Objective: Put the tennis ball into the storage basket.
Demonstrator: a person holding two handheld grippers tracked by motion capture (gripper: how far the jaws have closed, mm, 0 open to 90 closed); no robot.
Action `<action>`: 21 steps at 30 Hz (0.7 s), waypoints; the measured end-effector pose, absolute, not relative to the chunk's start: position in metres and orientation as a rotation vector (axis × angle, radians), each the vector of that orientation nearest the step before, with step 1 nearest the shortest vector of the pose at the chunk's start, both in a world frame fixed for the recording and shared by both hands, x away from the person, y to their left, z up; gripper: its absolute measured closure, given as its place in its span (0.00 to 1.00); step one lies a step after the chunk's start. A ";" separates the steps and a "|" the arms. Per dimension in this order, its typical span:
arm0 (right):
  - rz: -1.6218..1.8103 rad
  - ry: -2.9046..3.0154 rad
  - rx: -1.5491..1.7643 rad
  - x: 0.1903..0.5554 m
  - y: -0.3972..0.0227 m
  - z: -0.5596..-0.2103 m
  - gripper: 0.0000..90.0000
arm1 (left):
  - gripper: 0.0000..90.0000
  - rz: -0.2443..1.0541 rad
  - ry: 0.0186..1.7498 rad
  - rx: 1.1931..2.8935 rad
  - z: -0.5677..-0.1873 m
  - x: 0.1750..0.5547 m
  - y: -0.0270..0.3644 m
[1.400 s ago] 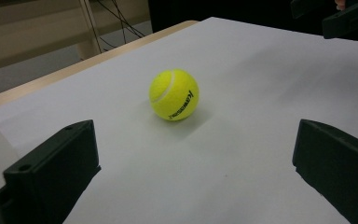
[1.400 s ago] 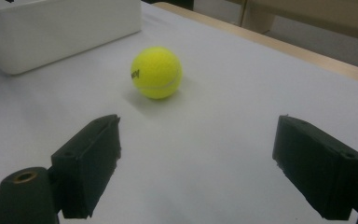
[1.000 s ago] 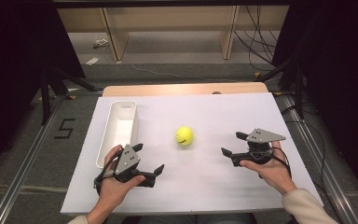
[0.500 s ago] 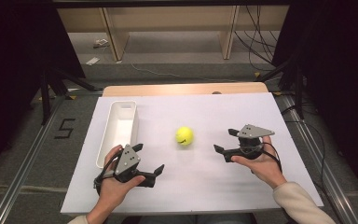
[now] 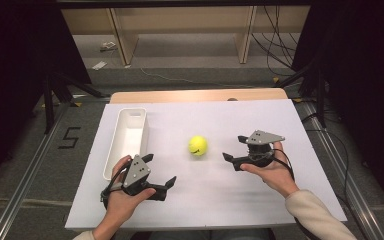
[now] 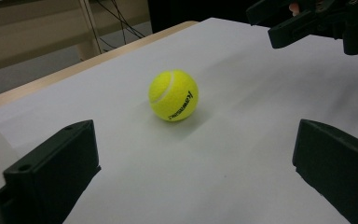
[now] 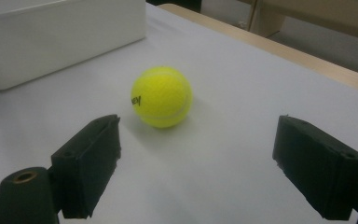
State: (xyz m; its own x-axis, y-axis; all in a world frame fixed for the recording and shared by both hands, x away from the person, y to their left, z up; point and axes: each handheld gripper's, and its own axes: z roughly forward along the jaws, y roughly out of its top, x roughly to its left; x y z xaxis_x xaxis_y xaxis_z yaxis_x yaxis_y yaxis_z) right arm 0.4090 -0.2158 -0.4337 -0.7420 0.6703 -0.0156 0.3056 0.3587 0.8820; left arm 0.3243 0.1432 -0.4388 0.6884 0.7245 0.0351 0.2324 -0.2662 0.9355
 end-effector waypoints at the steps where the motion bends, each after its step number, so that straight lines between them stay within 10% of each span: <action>1: 1.342 2.252 0.855 0.409 -0.216 -0.434 0.17 | 0.00 0.571 0.757 1.823 -0.439 0.324 0.143; 21: 1.343 2.277 0.833 0.424 -0.190 -0.435 0.17 | 0.00 0.569 0.754 1.822 -0.438 0.324 0.143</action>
State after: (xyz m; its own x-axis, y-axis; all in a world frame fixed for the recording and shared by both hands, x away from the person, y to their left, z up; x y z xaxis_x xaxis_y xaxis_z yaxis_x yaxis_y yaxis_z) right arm 0.4243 -0.1903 -0.4354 -0.7578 0.6523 -0.0154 0.3024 0.3719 0.8776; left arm 0.3238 0.1429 -0.4385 0.6899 0.7231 0.0346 0.2318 -0.2660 0.9357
